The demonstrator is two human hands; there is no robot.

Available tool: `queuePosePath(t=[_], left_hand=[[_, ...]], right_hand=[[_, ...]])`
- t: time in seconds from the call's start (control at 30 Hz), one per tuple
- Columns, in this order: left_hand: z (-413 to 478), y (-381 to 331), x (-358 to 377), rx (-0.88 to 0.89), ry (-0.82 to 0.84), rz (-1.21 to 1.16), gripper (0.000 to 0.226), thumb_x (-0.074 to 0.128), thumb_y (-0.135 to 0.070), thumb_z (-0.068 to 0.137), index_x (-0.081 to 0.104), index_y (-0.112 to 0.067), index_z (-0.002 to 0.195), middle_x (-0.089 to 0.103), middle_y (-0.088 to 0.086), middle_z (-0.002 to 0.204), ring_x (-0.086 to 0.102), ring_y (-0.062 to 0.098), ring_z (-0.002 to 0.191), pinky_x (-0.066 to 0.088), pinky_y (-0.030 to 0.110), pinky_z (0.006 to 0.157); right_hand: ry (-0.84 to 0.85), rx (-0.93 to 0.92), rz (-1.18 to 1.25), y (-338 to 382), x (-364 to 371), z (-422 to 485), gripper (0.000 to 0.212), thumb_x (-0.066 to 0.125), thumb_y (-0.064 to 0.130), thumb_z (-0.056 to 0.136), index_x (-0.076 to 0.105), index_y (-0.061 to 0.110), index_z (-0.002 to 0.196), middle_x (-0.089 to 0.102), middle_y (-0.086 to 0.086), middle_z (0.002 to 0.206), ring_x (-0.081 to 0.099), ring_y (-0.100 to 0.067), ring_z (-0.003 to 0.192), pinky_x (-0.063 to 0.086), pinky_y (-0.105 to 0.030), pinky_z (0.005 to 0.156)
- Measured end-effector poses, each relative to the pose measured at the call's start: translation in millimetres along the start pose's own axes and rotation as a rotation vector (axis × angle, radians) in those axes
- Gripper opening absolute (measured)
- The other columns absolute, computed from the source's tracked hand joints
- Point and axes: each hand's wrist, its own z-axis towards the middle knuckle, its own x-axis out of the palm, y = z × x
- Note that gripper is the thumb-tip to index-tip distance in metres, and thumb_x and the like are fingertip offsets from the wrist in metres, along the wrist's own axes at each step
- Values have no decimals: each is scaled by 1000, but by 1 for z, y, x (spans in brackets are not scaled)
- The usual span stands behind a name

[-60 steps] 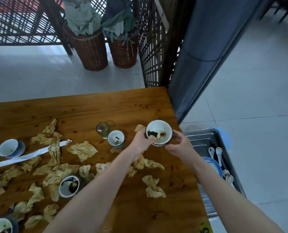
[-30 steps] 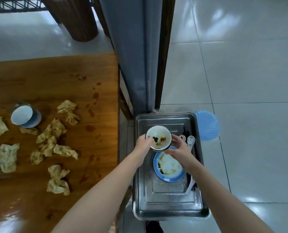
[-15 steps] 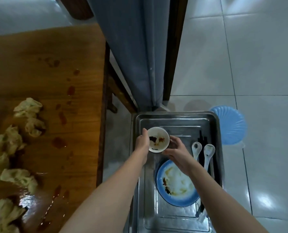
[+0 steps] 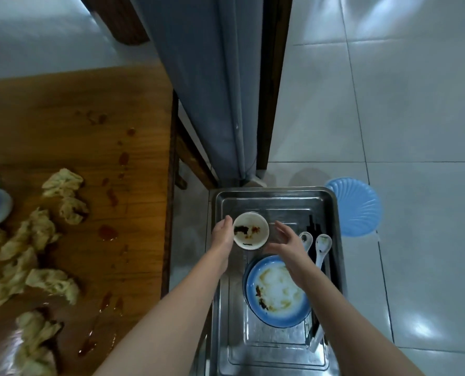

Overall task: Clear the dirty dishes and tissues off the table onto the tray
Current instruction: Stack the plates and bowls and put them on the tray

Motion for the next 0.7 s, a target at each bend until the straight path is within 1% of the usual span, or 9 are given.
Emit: queuePosePath(t=[0.13, 0.2, 0.27, 0.33, 0.43, 0.5, 0.53, 0.63, 0.7], left_hand=[[-42, -17, -22, 69, 67, 55, 49, 37, -39, 103, 32, -18, 146, 37, 5, 150, 35, 24, 137, 29, 40, 110], [-67, -25, -35, 114, 103, 87, 48, 39, -37, 102, 33, -19, 146, 39, 4, 148, 40, 23, 133, 33, 39, 107], [-92, -35, -47, 148, 119, 85, 46, 44, -35, 101, 38, -20, 143, 45, 3, 144, 47, 21, 127, 38, 38, 102], [-117, -44, -60, 180, 130, 65, 42, 48, -32, 99, 43, -20, 139, 49, 2, 140, 51, 21, 122, 41, 37, 98], [-151, -55, -83, 253, 121, 50, 36, 51, -27, 98, 49, -23, 134, 52, 1, 138, 54, 20, 120, 42, 39, 98], [-172, -61, -103, 290, 121, 47, 36, 49, -25, 99, 49, -23, 135, 51, 1, 138, 53, 21, 121, 42, 40, 100], [-182, -64, -115, 300, 126, 39, 37, 48, -24, 100, 49, -23, 136, 51, 2, 139, 53, 22, 122, 41, 41, 101], [-208, -68, -152, 319, 134, 12, 38, 46, -22, 101, 47, -20, 138, 50, 3, 140, 51, 23, 123, 40, 41, 101], [-221, -67, -177, 348, 136, 12, 38, 47, -20, 101, 47, -18, 139, 50, 3, 138, 51, 22, 121, 39, 40, 102]], right_hand=[[-46, -56, -13, 33, -5, -40, 72, 66, -7, 77, 43, 20, 139, 45, -3, 141, 42, -18, 129, 42, -46, 104], [-52, -91, -18, 52, -6, -62, 68, 66, -7, 78, 46, 21, 137, 48, -2, 137, 46, -20, 126, 43, -46, 103], [-51, -138, -25, 71, -4, -84, 63, 65, -7, 79, 49, 20, 134, 52, -2, 132, 50, -19, 120, 45, -41, 101], [-50, -182, -30, 88, -1, -107, 57, 64, -6, 82, 51, 20, 132, 56, 0, 128, 53, -15, 115, 46, -34, 96], [-12, -251, -40, 109, 10, -143, 52, 66, 3, 84, 52, 24, 130, 62, 5, 119, 58, -9, 108, 46, -29, 93], [-9, -296, -54, 123, 21, -163, 50, 67, 2, 83, 54, 24, 126, 64, 4, 116, 60, -6, 102, 49, -24, 87], [-10, -309, -62, 130, 27, -173, 49, 67, 2, 83, 55, 24, 125, 64, 3, 116, 61, -7, 102, 49, -24, 87], [-3, -322, -90, 147, 48, -200, 50, 67, 5, 85, 52, 20, 131, 64, 2, 118, 61, -14, 107, 46, -37, 100], [-13, -334, -117, 156, 61, -215, 51, 66, 7, 86, 51, 20, 133, 64, 4, 117, 60, -14, 107, 44, -39, 102]])
